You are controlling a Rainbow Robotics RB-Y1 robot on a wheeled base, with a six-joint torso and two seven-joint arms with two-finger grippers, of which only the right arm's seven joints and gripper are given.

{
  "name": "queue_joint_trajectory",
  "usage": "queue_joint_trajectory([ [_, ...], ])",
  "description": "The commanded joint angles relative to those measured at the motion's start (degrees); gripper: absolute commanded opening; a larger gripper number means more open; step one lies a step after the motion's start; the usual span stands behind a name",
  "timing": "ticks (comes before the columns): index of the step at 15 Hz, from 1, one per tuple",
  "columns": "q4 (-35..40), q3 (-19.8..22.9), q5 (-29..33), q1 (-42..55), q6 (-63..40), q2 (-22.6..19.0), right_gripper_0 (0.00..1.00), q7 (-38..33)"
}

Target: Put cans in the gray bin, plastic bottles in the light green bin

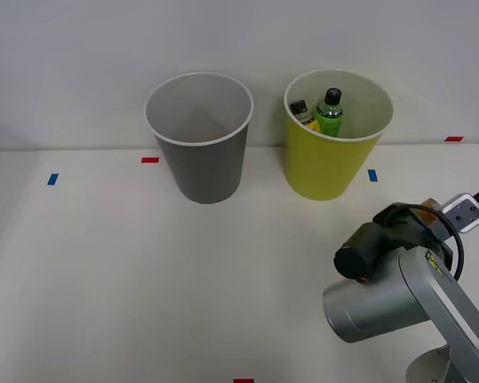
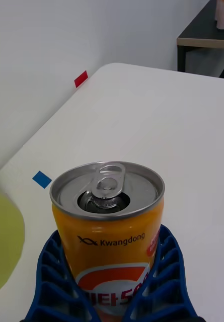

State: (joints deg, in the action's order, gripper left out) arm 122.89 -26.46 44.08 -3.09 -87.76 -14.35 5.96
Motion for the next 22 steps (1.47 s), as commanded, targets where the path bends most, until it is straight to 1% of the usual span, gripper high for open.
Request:
queue_joint_trajectory([
  [1,0.0,0.1,1.9,3.2,6.5,-1.2,0.00,1.5],
  [3,0.0,0.1,2.6,5.4,13.1,-4.1,0.00,2.3],
  [5,0.1,-0.1,4.8,5.8,16.6,-5.6,0.00,3.2],
  [6,0.0,-0.2,5.7,5.8,17.4,-5.6,0.00,3.7],
  [8,0.0,-0.3,8.3,5.8,18.9,-4.7,0.00,10.1],
  [10,0.0,-0.8,10.0,6.0,18.8,-2.8,0.00,14.7],
  [13,0.0,-1.9,12.3,6.2,18.9,-1.4,0.00,14.6],
  [17,0.1,-1.6,12.2,7.3,21.8,-2.2,0.00,13.6],
  [18,0.0,-0.8,12.2,7.5,23.5,-2.1,0.00,13.2],
  [20,0.1,1.7,9.1,8.2,27.8,-1.8,0.00,12.9],
  [22,0.1,5.5,6.2,10.0,36.7,-1.1,0.00,12.8],
])
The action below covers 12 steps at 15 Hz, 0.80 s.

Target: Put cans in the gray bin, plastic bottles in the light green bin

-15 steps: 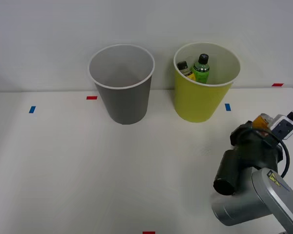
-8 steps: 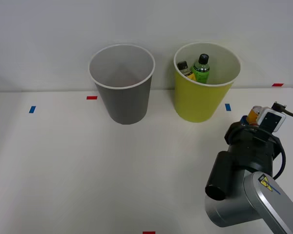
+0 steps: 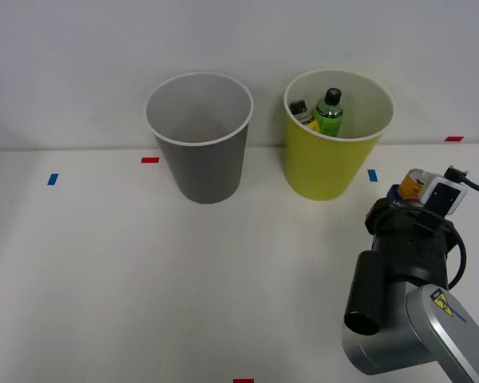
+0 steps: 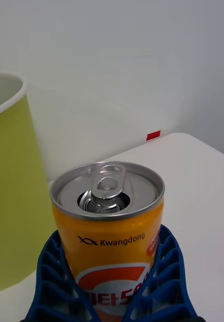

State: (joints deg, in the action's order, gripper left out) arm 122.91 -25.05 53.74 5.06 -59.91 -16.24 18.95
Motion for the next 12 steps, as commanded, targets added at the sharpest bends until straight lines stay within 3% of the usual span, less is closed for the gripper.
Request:
queue_joint_trajectory([
  [1,0.0,6.7,-5.9,2.9,14.6,1.6,0.00,0.1],
  [3,0.1,12.2,-9.4,6.0,28.2,2.5,0.00,0.9],
  [4,0.1,13.4,-9.3,7.5,32.8,2.3,0.00,1.2],
  [6,0.0,15.3,-15.6,10.1,44.9,0.8,0.00,1.6],
  [9,0.0,14.2,-21.6,9.4,55.5,-2.6,0.00,3.4],
  [11,-0.1,12.7,-21.8,9.3,60.5,-2.1,0.00,4.6],
  [12,-0.7,11.4,-21.9,8.3,63.1,-0.7,0.00,9.2],
])
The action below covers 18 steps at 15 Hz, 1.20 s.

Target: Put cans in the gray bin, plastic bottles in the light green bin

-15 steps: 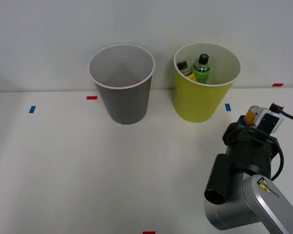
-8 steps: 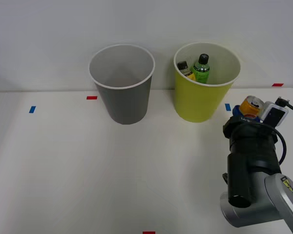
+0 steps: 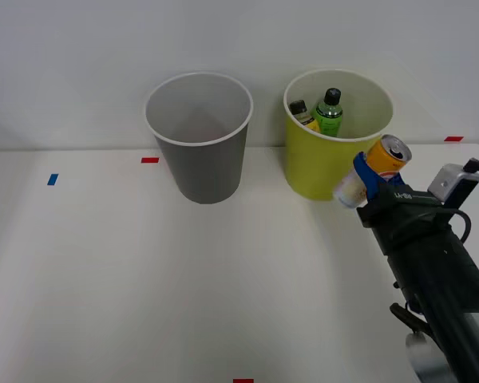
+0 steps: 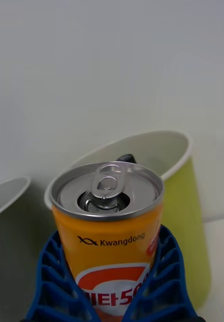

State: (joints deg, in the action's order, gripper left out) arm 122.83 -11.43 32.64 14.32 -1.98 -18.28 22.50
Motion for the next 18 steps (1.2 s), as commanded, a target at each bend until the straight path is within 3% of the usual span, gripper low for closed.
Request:
queue_joint_trajectory([
  [1,-1.9,-2.7,-1.1,-2.4,6.6,2.8,0.00,8.6],
  [6,-8.0,-5.7,0.6,-13.0,7.3,15.0,0.00,12.7],
  [11,-8.0,-9.6,0.7,-20.6,1.3,13.0,0.00,12.7],
  [15,-8.6,-16.5,5.3,-29.0,-15.2,15.4,0.00,12.8],
  [18,-17.5,-16.3,5.3,-38.0,-18.7,17.3,0.00,12.0],
])
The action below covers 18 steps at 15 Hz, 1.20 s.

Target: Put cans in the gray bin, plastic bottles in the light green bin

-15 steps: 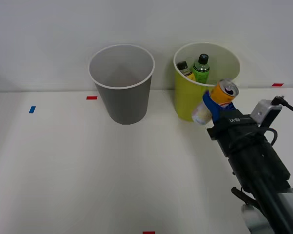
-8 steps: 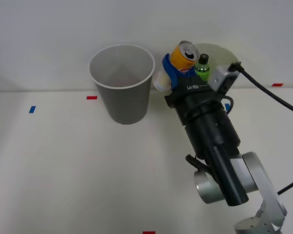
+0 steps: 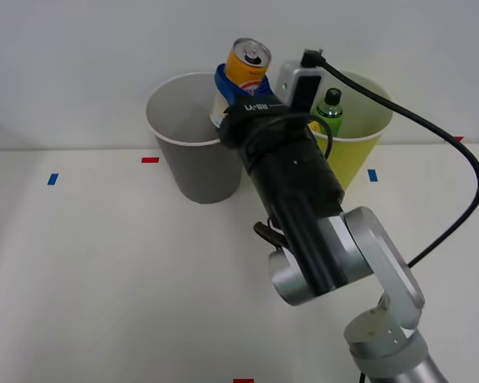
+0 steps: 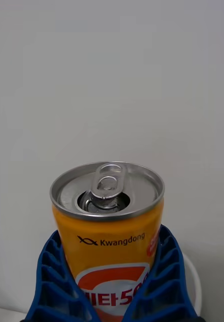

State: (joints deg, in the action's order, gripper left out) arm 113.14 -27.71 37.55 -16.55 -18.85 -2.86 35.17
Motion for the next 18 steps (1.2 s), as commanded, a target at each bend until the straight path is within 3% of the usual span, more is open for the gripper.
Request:
queue_joint_trajectory([
  [1,-11.7,0.7,0.4,-9.9,-1.7,2.7,0.00,-0.7],
  [5,-25.0,2.6,0.7,-19.5,-1.4,3.4,0.00,-2.2],
  [13,-26.3,2.5,1.7,-21.2,-0.5,3.1,0.00,-3.5],
  [14,-26.3,2.5,1.7,-21.2,-0.4,3.0,0.06,-3.5],
  [15,-26.3,2.5,1.7,-21.2,-0.2,3.3,0.45,-3.6],
  [16,-26.3,2.7,1.7,-21.2,0.0,3.3,0.67,-3.9],
  [17,-26.3,2.9,1.7,-21.2,0.9,3.3,0.82,-4.1],
  [18,-26.3,3.0,1.7,-21.2,1.5,3.3,0.86,-4.4],
])
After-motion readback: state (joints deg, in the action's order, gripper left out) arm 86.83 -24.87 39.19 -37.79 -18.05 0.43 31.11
